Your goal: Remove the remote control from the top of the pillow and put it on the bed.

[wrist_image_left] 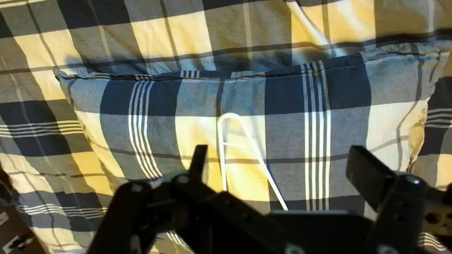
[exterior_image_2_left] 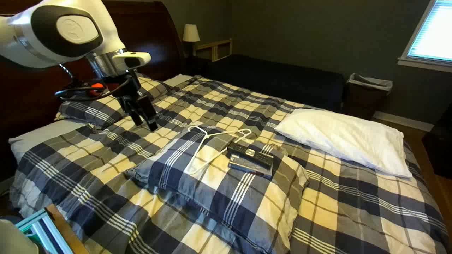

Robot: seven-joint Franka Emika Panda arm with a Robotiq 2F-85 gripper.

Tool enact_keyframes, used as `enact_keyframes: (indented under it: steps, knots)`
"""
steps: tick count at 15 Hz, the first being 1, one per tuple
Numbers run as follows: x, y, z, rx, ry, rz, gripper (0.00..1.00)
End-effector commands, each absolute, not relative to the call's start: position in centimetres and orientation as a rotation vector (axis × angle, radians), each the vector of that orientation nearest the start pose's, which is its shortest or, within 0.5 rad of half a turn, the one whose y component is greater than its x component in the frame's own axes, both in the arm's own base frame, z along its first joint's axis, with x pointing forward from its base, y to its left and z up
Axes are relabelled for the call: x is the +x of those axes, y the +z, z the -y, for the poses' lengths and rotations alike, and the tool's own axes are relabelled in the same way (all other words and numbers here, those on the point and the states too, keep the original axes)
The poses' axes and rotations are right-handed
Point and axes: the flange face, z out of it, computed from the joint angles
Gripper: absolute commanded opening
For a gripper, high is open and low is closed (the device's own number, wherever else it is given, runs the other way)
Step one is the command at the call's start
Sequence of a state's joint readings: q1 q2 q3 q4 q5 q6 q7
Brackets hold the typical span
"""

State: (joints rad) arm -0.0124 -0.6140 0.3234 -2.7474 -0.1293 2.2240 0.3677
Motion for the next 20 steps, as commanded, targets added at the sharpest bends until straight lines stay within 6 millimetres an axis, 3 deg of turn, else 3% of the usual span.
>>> enact_keyframes:
  steps: [1,11,12,15,20]
  knots:
    - [34.0,39.7,-9.7,-3.389,-0.245,-0.052,1.00]
    - [34.0,39.7,-9.7,-3.389,-0.244,-0.052,1.00]
    - [34.7,39.4,-9.0,-3.367,-0.177,-0.190,1.00]
    - [37.6,37.6,-5.7,-3.291,-0.068,-0.410,1.00]
    - [44.6,35.3,3.4,-3.110,-0.002,-0.725,1.00]
